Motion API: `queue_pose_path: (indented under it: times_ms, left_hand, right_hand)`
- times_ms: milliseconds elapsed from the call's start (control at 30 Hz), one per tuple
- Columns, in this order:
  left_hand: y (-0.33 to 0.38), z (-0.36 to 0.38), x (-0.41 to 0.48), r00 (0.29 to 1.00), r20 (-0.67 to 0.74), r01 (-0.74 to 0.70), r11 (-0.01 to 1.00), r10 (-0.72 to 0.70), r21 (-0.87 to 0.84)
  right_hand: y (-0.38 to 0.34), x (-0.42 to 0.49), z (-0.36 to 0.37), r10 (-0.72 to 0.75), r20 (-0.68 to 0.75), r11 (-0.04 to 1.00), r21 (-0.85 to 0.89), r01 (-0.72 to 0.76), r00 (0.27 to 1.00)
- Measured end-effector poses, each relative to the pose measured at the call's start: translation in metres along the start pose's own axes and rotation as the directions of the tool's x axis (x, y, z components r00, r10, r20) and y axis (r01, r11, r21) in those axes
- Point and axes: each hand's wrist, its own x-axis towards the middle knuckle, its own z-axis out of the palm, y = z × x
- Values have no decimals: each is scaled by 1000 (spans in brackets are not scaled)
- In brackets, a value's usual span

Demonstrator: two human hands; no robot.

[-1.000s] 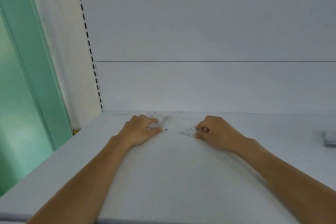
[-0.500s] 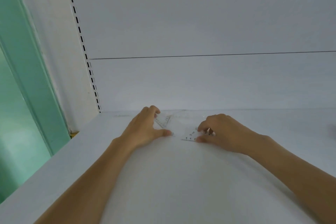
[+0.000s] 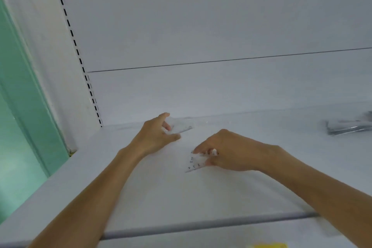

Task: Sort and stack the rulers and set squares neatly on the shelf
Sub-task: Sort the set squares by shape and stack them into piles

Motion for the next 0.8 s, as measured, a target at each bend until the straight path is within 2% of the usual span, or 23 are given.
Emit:
queue_pose_path:
  times_ms: [133, 367, 533, 667, 800]
  left_hand:
    - [27, 4, -6, 999, 24, -38, 999, 38, 29]
    - [92, 30, -16, 983, 26, -180, 983, 179, 29]
    - [140, 55, -10, 957, 87, -277, 961, 277, -6]
    - [167, 72, -8, 944, 111, -309, 950, 311, -33]
    - [188, 89, -4, 942, 108, -314, 948, 317, -44]
  right_hand:
    - [-13, -58, 9, -113, -10, 984, -143, 110, 994]
    - [-26, -122, 18, -190, -147, 935, -328, 134, 971]
    - [-19, -143, 23, -262, -297, 890, -442, 111, 918]
    - [14, -156, 1, -168, -389, 938, -345, 26, 906]
    - [59, -173, -19, 9, -506, 994, -91, -64, 863]
